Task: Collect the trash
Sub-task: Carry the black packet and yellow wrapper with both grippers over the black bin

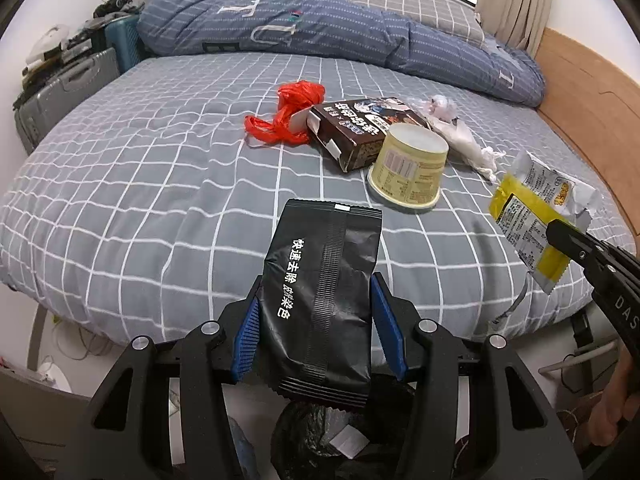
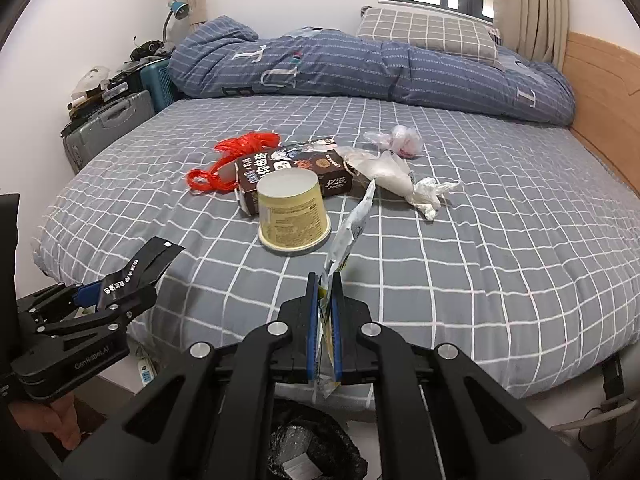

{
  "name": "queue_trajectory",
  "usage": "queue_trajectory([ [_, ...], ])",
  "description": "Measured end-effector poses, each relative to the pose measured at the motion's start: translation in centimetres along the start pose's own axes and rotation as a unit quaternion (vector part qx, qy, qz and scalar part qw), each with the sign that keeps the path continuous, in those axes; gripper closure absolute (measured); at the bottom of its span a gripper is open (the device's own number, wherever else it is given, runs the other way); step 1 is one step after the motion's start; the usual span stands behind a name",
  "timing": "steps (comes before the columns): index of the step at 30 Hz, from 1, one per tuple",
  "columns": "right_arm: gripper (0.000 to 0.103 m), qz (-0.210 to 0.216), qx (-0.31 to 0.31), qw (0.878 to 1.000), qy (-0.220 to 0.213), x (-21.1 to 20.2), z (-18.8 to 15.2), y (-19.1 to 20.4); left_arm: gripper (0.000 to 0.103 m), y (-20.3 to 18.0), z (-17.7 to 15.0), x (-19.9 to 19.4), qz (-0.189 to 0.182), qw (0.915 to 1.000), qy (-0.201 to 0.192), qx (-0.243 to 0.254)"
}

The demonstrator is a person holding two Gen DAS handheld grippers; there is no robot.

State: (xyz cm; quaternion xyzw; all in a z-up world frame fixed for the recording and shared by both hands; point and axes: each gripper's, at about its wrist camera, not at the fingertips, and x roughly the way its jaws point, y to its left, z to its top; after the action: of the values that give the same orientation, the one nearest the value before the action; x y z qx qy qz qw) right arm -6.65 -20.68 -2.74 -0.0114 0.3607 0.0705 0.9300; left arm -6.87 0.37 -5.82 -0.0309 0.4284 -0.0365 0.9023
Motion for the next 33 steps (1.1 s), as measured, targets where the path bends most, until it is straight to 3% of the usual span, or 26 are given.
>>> queue_trajectory([
  [14, 0.098, 0.002, 0.002, 1.0, 0.001, -3.7, -3.7, 1.0, 0.053, -0.4, -3.8, -2.8, 0.006, 1.0, -0.002, 0.007],
  [33, 0.098, 0.007, 0.001, 0.999, 0.034, -5.2, -7.8, 2.3, 0.053, -0.5, -8.3, -4.4, 0.005, 0.9996, 0.026, 0.0],
])
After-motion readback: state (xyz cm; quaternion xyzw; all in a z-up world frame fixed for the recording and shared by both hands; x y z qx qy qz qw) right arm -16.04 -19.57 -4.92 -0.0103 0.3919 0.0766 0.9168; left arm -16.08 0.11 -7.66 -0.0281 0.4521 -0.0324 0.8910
